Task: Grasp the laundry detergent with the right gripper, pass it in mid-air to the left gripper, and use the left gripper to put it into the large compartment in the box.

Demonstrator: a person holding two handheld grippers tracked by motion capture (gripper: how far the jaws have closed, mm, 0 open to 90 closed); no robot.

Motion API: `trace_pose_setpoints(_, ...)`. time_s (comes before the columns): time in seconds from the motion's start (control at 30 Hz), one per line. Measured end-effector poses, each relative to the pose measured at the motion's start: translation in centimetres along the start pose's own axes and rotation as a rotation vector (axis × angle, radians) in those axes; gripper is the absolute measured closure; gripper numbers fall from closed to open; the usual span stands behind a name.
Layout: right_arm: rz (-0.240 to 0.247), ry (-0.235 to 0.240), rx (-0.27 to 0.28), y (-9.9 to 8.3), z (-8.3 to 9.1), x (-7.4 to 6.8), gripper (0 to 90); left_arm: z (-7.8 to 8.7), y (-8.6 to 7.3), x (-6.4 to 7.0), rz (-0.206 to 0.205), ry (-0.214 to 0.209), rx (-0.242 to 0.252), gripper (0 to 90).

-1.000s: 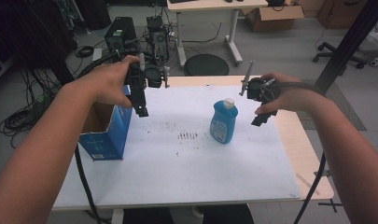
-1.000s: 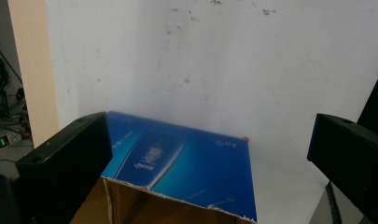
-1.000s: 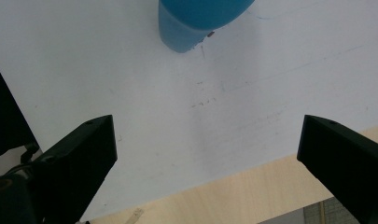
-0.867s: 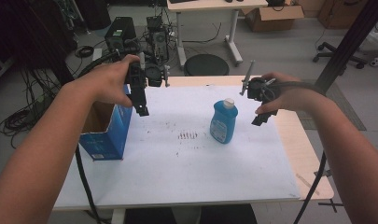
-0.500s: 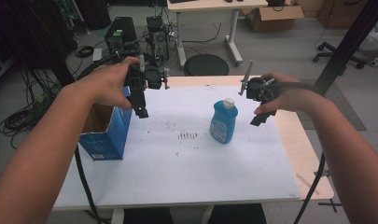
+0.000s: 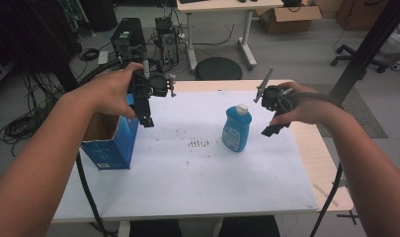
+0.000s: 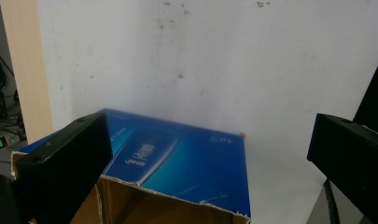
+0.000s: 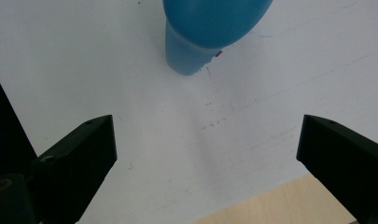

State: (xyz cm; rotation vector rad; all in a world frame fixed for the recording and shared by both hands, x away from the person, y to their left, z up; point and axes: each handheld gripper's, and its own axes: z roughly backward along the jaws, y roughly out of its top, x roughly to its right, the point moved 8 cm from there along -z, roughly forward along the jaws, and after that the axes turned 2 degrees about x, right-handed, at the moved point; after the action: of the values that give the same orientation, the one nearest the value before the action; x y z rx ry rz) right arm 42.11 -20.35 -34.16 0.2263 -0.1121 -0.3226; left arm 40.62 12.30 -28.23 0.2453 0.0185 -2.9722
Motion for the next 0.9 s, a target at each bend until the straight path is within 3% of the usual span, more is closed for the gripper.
trace_pose_setpoints(0.37, -0.06, -0.018, 0.083, -1.1, -1.9, -0.6, 4.7, -0.2, 0.1, 1.2, -0.028, -0.003, -0.004, 0.4)
trace_pose_setpoints(0.9, -0.141, -0.039, 0.199, -0.9, -4.7, -2.0, 4.2, -0.9, -0.6, 2.6, -0.027, -0.007, -0.005, 0.4)
